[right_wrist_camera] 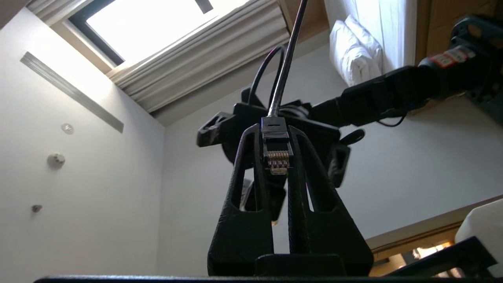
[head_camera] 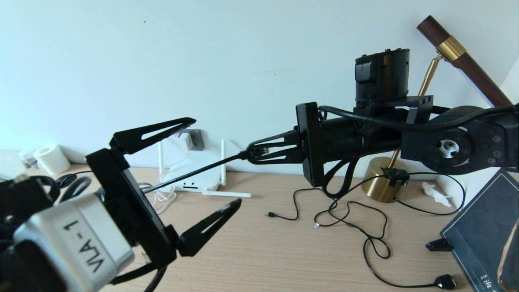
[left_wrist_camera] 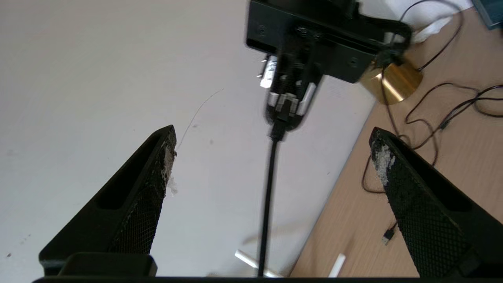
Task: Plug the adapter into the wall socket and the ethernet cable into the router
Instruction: Hand it to the other hand
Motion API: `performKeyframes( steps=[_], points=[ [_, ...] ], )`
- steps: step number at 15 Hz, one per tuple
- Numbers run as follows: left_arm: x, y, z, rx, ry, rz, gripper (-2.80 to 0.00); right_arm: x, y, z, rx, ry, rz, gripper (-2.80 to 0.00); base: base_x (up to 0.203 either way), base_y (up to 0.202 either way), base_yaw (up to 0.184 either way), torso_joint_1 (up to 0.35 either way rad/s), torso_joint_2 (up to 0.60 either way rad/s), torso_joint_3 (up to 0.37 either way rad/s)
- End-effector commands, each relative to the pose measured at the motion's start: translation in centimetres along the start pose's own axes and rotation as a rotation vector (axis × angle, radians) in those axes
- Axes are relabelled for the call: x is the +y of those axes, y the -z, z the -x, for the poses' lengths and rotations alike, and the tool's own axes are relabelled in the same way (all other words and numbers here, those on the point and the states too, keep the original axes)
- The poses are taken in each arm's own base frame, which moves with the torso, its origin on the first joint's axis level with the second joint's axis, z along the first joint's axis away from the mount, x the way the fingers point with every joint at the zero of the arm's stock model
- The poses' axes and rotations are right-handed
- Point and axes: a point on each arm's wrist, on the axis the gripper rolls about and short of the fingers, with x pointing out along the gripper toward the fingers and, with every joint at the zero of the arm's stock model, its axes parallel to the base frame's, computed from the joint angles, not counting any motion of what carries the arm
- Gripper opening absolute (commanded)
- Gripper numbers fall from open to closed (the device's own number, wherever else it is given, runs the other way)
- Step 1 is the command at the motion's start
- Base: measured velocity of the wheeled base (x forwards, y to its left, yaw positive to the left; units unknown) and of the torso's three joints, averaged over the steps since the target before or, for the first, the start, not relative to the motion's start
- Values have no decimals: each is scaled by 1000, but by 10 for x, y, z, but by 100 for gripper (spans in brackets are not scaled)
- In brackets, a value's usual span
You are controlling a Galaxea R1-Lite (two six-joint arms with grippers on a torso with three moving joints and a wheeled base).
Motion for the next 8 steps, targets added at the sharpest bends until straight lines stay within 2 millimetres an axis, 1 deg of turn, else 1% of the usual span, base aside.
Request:
performKeyframes(
  steps=[1, 4, 8],
  points=[
    [-4, 1, 5, -24, 18, -4, 0, 6, 4, 2, 26, -5, -14, -280, 0, 0, 0, 0, 0, 0],
    [-11, 4, 8, -33, 58, 0, 0, 10, 7, 2, 48, 18, -58, -280, 0, 0, 0, 0, 0, 0],
    [-9, 3, 8, -40, 54, -1, 0, 10, 11, -1, 60, 23, -59, -280, 0, 0, 0, 0, 0, 0]
  ],
)
